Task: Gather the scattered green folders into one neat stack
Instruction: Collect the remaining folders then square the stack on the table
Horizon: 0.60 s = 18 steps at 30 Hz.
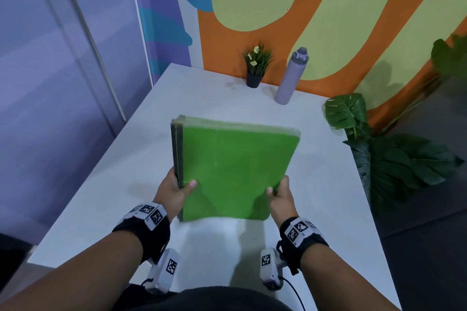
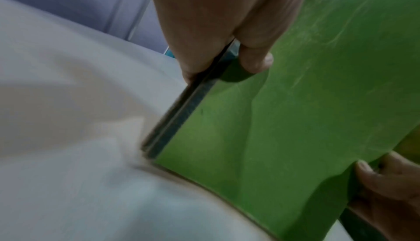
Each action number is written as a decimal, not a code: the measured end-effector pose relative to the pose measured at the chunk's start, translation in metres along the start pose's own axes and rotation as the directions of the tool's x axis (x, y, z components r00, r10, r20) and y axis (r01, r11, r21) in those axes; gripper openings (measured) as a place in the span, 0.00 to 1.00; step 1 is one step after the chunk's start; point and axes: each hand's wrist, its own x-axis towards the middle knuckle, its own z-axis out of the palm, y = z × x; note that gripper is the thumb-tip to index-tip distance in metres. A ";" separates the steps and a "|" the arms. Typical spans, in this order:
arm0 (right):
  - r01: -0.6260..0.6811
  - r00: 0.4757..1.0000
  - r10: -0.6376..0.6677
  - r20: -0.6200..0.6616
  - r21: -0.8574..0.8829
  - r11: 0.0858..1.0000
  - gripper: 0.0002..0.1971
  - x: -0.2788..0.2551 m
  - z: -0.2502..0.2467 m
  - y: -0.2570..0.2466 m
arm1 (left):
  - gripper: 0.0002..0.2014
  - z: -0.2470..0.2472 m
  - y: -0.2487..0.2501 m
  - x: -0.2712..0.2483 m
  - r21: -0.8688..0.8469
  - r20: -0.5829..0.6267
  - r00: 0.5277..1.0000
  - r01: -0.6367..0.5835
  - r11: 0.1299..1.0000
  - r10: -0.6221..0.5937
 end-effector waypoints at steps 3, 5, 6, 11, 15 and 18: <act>0.028 1.000 -0.028 -0.009 0.050 0.998 0.12 0.005 -0.007 -0.018 | 0.15 -0.003 0.017 0.001 0.000 -0.088 0.995 -0.048 0.999 0.048; 0.037 0.999 -0.039 0.007 0.169 0.985 0.14 0.005 -0.013 -0.028 | 0.12 -0.010 0.025 0.007 -0.070 -0.117 0.992 -0.060 0.996 0.051; 0.033 0.998 -0.043 0.036 0.225 0.974 0.14 0.005 -0.016 -0.030 | 0.12 -0.014 0.028 0.011 -0.124 -0.121 0.992 -0.049 0.991 0.034; -0.040 0.979 -0.027 0.200 0.324 0.945 0.15 -0.008 -0.014 -0.030 | 0.16 -0.024 0.025 0.029 -0.248 -0.169 0.984 0.007 0.969 -0.050; -0.144 0.984 0.091 0.154 0.382 0.913 0.15 -0.009 -0.009 -0.035 | 0.34 -0.025 0.000 0.039 -0.187 -0.091 0.985 0.128 0.974 -0.147; -0.216 0.974 0.165 0.152 0.443 0.870 0.13 -0.006 -0.007 -0.041 | 0.34 -0.025 0.009 0.023 -0.174 0.058 0.970 0.241 0.955 -0.235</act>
